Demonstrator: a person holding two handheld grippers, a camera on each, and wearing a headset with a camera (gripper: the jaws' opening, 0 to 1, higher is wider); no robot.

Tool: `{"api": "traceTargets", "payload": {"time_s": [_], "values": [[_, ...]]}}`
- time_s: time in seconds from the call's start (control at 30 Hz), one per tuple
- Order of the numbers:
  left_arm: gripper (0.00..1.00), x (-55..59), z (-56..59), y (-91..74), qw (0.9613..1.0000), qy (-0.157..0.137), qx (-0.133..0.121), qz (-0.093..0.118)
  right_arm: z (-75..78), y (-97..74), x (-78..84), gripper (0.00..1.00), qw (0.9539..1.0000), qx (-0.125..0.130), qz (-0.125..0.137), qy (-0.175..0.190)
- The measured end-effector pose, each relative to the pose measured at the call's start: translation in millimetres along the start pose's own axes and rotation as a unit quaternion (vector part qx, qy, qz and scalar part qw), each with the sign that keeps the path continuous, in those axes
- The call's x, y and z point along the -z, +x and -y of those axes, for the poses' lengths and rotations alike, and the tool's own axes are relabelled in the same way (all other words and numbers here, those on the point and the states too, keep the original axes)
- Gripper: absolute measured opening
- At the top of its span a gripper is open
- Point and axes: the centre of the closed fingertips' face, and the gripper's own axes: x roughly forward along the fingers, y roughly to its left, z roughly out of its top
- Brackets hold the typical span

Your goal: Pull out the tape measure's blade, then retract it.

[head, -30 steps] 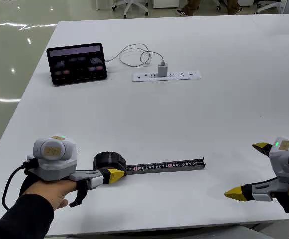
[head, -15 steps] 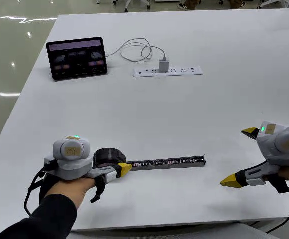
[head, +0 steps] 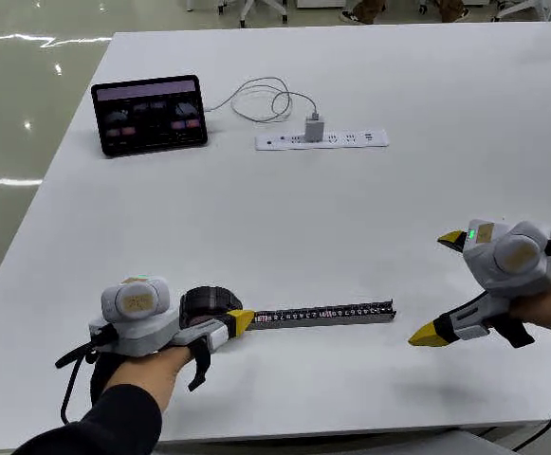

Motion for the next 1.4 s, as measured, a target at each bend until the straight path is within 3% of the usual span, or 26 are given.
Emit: {"api": "traceTargets", "payload": {"time_s": [0.13, 0.23, 0.3, 0.33, 0.43, 0.53, 0.63, 0.77, 0.87, 0.97, 1.0, 1.07, 1.27, 1.4], "values": [[0.92, 0.6, -3.6, 1.5, 0.9998, 0.009, -0.017, 0.001, -3.2, 8.1, -4.2, 0.97, 0.9997, -0.018, -0.004, -0.014], [0.99, -1.1, -7.9, 2.3, 0.9992, 0.015, -0.035, 0.010, -7.0, 17.1, -8.5, 0.99, 0.9991, -0.039, -0.003, -0.014], [1.00, 2.8, -9.6, 2.0, 0.9987, 0.017, -0.048, 0.003, -7.1, 21.7, -6.3, 1.00, 0.9983, -0.047, -0.015, -0.031], [1.00, 2.0, -11.1, 2.4, 0.9981, 0.018, -0.059, 0.010, -6.0, 25.1, -5.4, 0.98, 0.9974, -0.050, -0.022, -0.046], [1.00, 1.8, -1.8, 7.0, 0.9987, 0.013, -0.047, 0.016, -5.2, 32.7, -7.5, 0.95, 0.9959, -0.060, -0.028, -0.061], [1.00, 1.8, 4.4, 9.9, 0.9987, 0.034, -0.034, 0.016, -4.5, 39.5, -3.7, 0.93, 0.9927, -0.073, -0.046, -0.084], [1.00, -0.6, 6.0, 10.2, 0.9990, 0.029, -0.025, 0.023, -3.6, 46.2, 11.4, 0.81, 0.9848, -0.089, -0.084, -0.123], [1.00, -1.0, -0.8, 13.0, 0.9981, 0.042, -0.039, 0.025, -4.3, 55.7, 20.0, 0.73, 0.9807, -0.108, -0.095, -0.132], [1.00, -0.6, -2.7, 13.0, 0.9981, 0.040, -0.038, 0.027, -3.4, 57.4, 19.2, 0.66, 0.9802, -0.118, -0.097, -0.127], [1.00, -3.4, -3.7, 13.1, 0.9978, 0.040, -0.039, 0.035, -8.1, 58.2, 17.8, 0.54, 0.9786, -0.134, -0.099, -0.121], [1.00, -4.4, -3.1, 13.4, 0.9976, 0.043, -0.037, 0.039, -11.5, 58.3, 20.0, 0.51, 0.9767, -0.150, -0.103, -0.113], [1.00, -3.0, -2.6, 14.7, 0.9977, 0.045, -0.036, 0.037, -16.2, 59.4, 21.6, 0.45, 0.9732, -0.159, -0.109, -0.126], [1.00, -4.8, -0.7, 14.6, 0.9977, 0.043, -0.032, 0.042, -19.4, 65.2, 33.6, 0.31, 0.9657, -0.175, -0.126, -0.145], [0.99, -5.2, 1.6, 15.1, 0.9978, 0.041, -0.026, 0.044, -19.0, 66.0, 32.8, 0.23, 0.9649, -0.177, -0.124, -0.149]]}}
